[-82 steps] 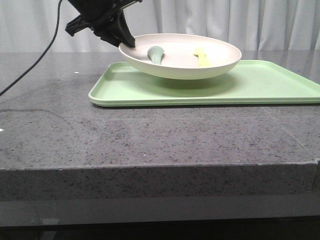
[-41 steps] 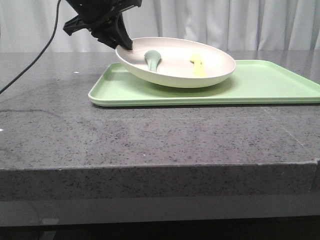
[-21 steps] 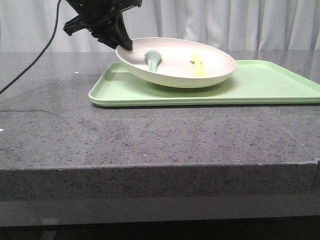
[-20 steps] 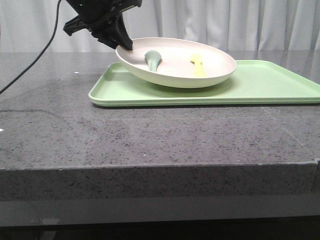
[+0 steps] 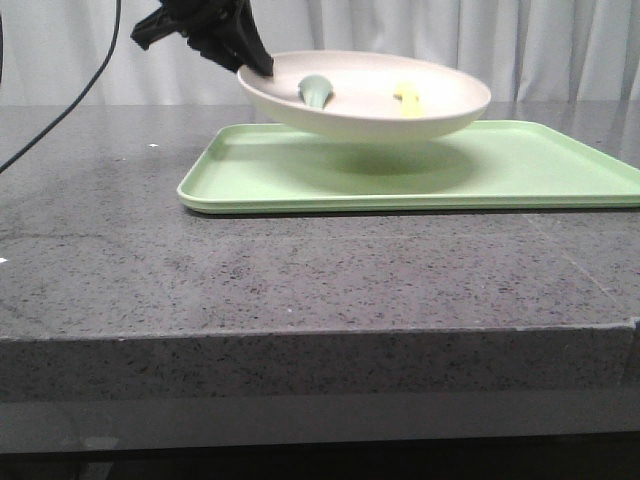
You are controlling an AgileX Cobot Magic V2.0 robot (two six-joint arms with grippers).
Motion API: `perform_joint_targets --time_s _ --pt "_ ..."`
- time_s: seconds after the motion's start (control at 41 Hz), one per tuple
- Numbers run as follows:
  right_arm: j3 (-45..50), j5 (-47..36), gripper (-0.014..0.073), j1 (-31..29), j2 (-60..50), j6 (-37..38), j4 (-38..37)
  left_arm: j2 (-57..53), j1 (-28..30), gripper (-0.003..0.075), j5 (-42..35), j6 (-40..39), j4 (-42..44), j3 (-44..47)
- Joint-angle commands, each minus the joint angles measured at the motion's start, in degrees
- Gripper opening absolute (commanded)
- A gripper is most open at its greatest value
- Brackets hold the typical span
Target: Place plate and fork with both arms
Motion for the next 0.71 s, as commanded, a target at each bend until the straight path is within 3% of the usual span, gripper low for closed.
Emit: perform_joint_targets --time_s 0.0,0.317,0.683 --pt "-2.0 -4.3 0.0492 -0.3 0.7 -0.3 -0.3 -3.8 -0.4 -0.0018 -1.9 -1.4 -3.4 -3.2" --pt "-2.0 -4.3 0.0492 -0.3 0.7 -0.3 -0.3 -3.9 -0.3 -0.0018 4.7 -2.8 -3.4 -4.4" --pt "-2.0 -4.3 0.0492 -0.3 0.7 -0.3 -0.3 -4.4 -0.4 -0.0018 5.0 -2.8 -4.3 -6.8"
